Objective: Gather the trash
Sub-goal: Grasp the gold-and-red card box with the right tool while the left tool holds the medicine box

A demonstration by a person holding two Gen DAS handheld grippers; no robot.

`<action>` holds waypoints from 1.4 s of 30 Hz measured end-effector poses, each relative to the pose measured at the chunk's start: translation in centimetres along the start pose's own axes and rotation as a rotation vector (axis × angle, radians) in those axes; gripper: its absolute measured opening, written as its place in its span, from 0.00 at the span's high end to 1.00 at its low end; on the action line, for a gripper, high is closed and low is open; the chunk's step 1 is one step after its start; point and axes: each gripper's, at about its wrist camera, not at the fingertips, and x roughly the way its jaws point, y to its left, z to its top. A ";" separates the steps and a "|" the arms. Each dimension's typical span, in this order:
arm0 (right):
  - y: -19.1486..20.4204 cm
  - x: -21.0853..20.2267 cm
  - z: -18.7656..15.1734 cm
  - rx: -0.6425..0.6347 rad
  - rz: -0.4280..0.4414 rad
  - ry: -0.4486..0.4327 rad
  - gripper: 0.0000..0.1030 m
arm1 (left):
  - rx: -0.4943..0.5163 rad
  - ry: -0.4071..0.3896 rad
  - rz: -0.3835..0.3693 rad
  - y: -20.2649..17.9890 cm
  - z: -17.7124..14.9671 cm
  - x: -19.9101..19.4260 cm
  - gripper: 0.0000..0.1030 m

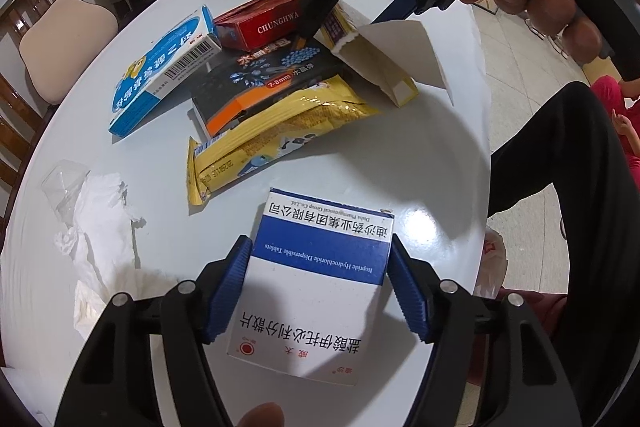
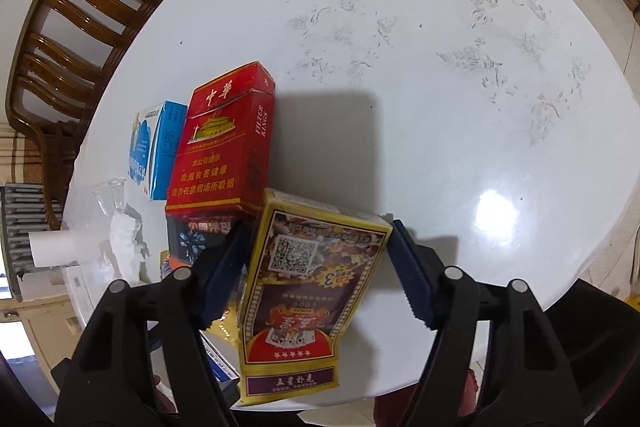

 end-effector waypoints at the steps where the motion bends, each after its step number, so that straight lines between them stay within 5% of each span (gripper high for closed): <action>1: -0.4 -0.1 -0.2 0.003 0.006 0.002 0.34 | -0.003 0.001 0.001 0.0 0.0 0.0 0.36; 42: -0.3 -1.8 -0.2 -0.222 0.047 -0.042 0.39 | -0.095 -0.049 0.082 1.7 0.3 -0.2 0.40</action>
